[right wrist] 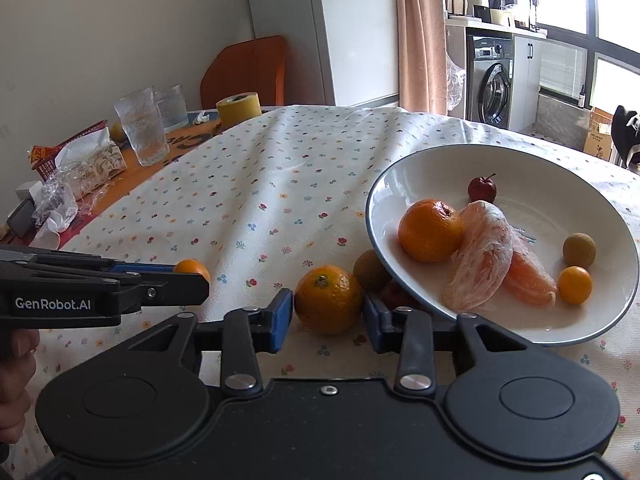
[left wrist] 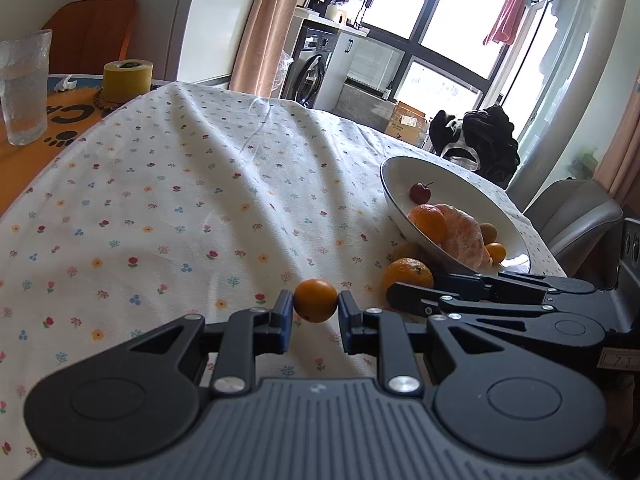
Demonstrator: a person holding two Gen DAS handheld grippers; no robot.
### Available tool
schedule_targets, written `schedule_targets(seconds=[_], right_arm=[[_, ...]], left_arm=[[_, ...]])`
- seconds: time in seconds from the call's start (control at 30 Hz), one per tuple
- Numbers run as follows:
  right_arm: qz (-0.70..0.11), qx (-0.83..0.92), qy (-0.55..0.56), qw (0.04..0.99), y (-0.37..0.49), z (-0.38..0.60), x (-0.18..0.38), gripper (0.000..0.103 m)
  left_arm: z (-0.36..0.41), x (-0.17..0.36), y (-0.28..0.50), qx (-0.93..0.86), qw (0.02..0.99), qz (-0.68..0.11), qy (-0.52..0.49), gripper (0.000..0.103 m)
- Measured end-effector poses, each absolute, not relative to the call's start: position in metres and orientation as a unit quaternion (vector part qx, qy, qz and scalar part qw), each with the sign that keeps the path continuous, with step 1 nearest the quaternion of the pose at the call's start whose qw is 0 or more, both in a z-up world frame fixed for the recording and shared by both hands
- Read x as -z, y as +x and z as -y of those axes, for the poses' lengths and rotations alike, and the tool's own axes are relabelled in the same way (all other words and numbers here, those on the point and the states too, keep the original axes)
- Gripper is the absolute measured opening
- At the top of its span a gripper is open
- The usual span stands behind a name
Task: Organize fruits
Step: 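Grasp the small tangerine with the left tool while the right tool grasps the large orange, then carry the tangerine into the bowl with the left tool while the right tool carries the orange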
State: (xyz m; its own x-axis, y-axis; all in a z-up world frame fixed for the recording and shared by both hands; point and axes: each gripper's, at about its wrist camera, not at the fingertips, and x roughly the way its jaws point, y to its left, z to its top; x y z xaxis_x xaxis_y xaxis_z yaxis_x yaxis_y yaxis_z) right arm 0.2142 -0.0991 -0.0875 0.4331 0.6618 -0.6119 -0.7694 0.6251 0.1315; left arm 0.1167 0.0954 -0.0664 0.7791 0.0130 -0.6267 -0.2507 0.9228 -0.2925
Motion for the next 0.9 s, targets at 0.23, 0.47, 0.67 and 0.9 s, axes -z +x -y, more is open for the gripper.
schedule_targets(seconds=[0.23, 0.47, 0.67, 0.9], right_arm=[[-0.317, -0.438, -0.067, 0.838, 0.211, 0.114, 0.078, 0.034], [-0.305, -0.438, -0.051, 0.844, 0.213, 0.134, 0.06, 0.034], [-0.291, -0.425, -0.042, 0.856, 0.218, 0.151, 0.049, 0.034], [-0.285, -0.399, -0.033, 0.871, 0.23, 0.171, 0.045, 0.034]], left_arm=[[-0.09, 0.06, 0.119, -0.065, 0.929, -0.318, -0.176, 0.022], [-0.076, 0.05, 0.129, -0.051, 0.935, -0.309, -0.165, 0.022], [-0.064, 0.04, 0.141, -0.037, 0.94, -0.301, -0.154, 0.022], [-0.051, 0.032, 0.155, -0.022, 0.944, -0.296, -0.142, 0.022]])
